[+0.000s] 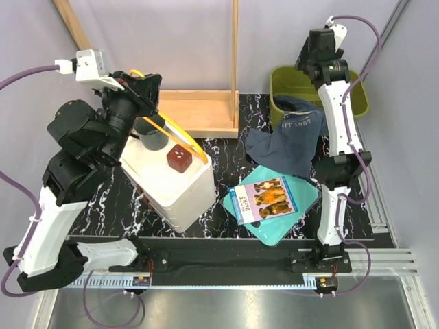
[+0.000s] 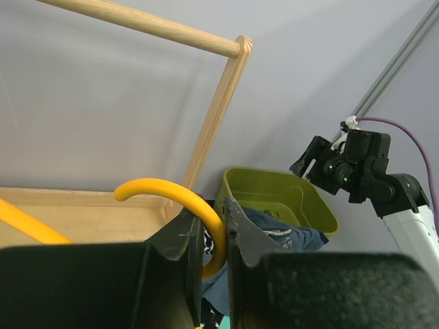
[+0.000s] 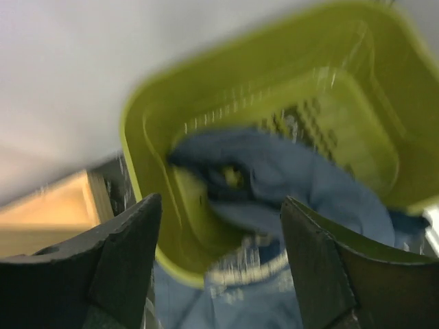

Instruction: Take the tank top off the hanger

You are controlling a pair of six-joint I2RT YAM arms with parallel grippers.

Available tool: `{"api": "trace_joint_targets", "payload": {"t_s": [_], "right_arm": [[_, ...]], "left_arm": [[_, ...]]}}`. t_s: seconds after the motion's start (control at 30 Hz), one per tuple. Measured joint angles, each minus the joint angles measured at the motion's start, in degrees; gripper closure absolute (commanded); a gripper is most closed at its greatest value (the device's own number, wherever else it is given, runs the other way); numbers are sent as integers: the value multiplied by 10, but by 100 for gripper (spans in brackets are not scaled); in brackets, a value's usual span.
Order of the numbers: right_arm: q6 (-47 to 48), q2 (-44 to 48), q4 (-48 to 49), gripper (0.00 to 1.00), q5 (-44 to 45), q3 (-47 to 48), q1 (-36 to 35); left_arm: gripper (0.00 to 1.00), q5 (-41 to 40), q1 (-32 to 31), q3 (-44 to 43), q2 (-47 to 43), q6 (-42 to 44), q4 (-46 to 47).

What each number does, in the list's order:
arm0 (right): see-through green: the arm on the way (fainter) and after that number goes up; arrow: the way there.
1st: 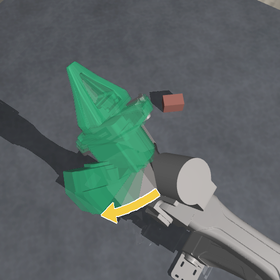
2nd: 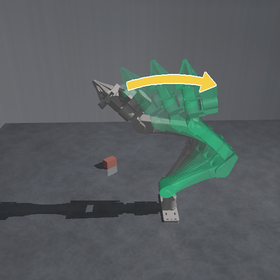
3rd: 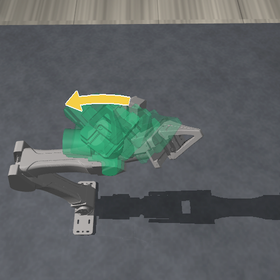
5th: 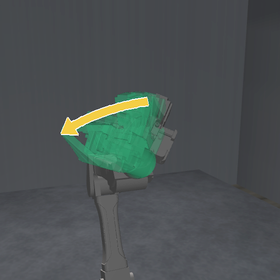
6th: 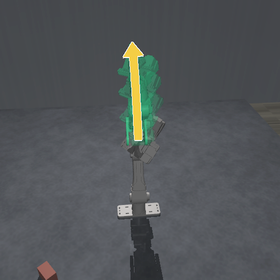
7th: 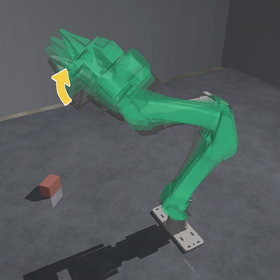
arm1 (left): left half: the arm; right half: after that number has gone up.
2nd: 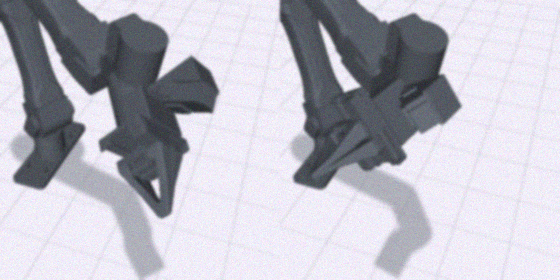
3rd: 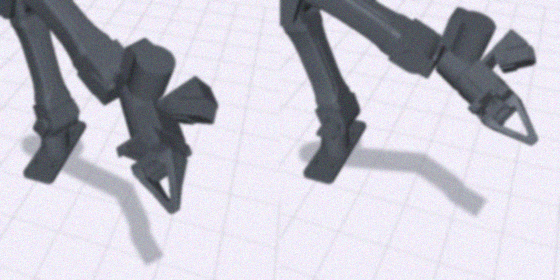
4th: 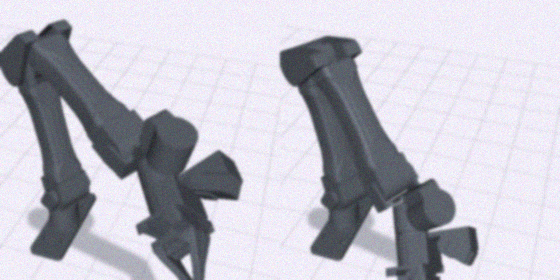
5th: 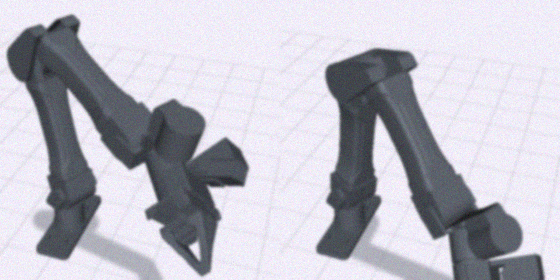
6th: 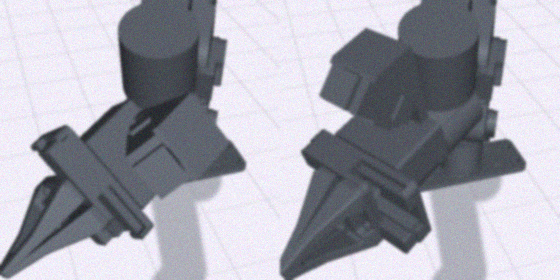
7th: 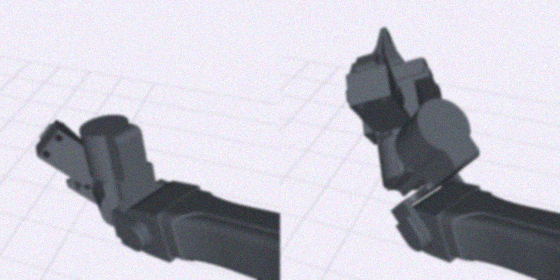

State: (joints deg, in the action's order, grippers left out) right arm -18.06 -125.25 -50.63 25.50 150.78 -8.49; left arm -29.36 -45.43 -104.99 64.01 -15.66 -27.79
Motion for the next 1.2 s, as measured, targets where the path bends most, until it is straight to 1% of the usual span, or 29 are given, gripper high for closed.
{"api": "trace_joint_targets", "payload": {"t_s": [0.1, 0.17, 0.3, 0.43, 0.5, 0.6, 0.7, 0.8, 0.9, 1.0, 1.2], "right_arm": [[-27, 36, -52, 18, -34, -56, 0], [-42, 81, -73, 16, -69, -125, 0], [-63, 205, -88, 10, -133, -314, -3], [-77, 372, -47, 2, -172, -559, -28], [-83, 442, -31, 0, -189, -647, -41], [-91, 504, 0, 0, -197, -730, -46], [-98, 505, 43, 0, -199, -777, -43], [-104, 458, 91, 0, -200, -809, -43], [-110, 397, 117, 0, -177, -822, -43], [-118, 358, 140, 0, -144, -831, -41], [-134, 340, 202, 0, -116, -870, -29]], "left_arm": [[100, 9, 0, 1, 10, -14, 0], [100, 15, 0, 6, 14, -23, 0], [100, 26, 0, 23, 14, -42, 2], [100, 44, 0, 25, 14, -62, 6], [100, 53, 0, 25, 14, -72, 11], [100, 67, 0, 25, 14, -86, 16], [100, 77, 0, 25, 14, -98, 20], [100, 87, 0, 25, 13, -106, 21], [100, 95, 0, 32, 9, -112, 23], [100, 97, 0, 35, 3, -112, 21], [100, 97, 0, 36, -11, -110, 21]]}}
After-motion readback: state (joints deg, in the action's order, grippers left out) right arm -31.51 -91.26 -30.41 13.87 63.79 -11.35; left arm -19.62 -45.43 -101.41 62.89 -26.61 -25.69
